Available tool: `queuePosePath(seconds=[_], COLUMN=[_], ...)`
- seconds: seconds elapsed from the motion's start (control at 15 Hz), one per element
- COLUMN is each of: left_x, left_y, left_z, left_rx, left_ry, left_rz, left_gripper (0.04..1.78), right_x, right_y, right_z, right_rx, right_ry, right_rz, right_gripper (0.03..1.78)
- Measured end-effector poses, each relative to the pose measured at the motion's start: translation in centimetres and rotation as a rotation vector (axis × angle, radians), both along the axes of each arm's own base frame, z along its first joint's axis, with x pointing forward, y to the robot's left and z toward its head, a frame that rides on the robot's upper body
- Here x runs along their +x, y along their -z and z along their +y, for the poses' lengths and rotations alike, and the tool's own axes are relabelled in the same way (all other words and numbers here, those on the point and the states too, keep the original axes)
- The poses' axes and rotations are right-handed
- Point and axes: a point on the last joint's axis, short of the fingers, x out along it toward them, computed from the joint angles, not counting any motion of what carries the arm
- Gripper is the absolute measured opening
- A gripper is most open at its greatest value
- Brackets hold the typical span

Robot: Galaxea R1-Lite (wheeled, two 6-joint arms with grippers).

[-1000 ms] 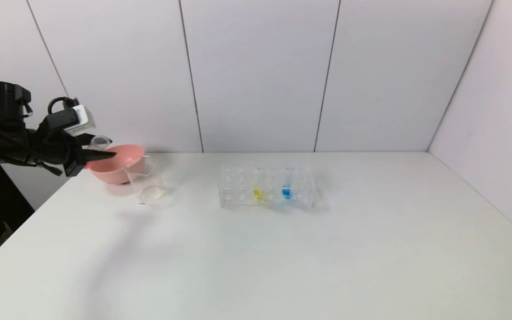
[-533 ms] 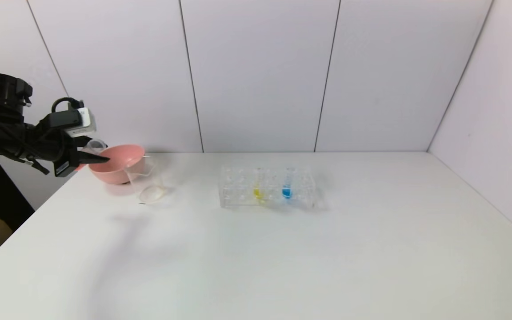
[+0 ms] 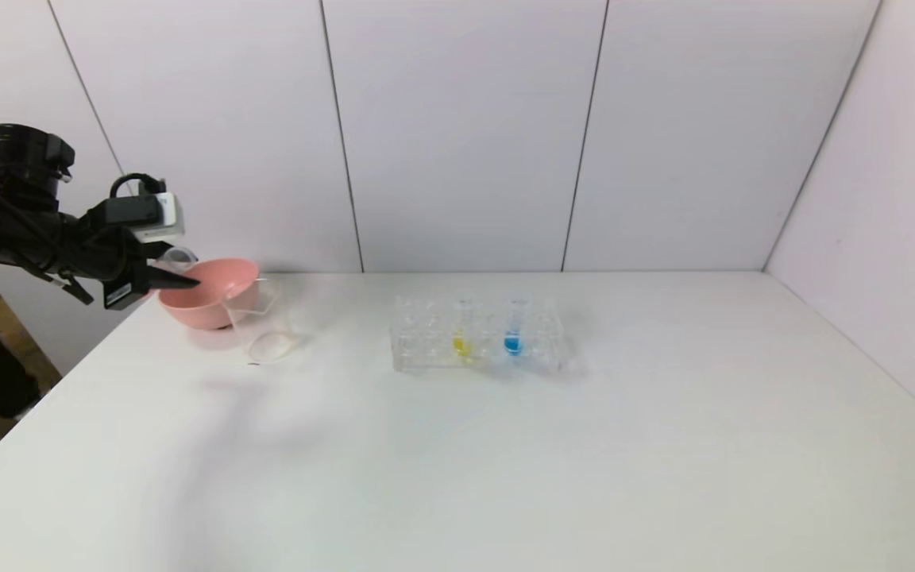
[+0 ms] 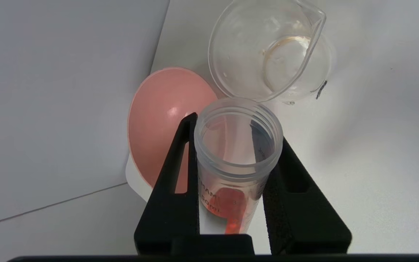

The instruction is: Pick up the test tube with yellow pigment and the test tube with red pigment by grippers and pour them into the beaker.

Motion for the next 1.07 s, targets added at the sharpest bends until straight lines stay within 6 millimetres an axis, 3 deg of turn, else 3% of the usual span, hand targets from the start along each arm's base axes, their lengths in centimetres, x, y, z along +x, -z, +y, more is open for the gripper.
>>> queuePosePath(seconds=[1.07], left_x=[1.2], left_y=[-0.6], left_z=[-1.8], left_rx=[0.069], left_ry=[-0.017], left_rz=[0.032], left_gripper=[0.50], right_x=[0.0], right_y=[0.0], right_z=[0.0], right_rx=[0.000], right_ry=[0.000], right_rz=[0.000], right_gripper=[0.11])
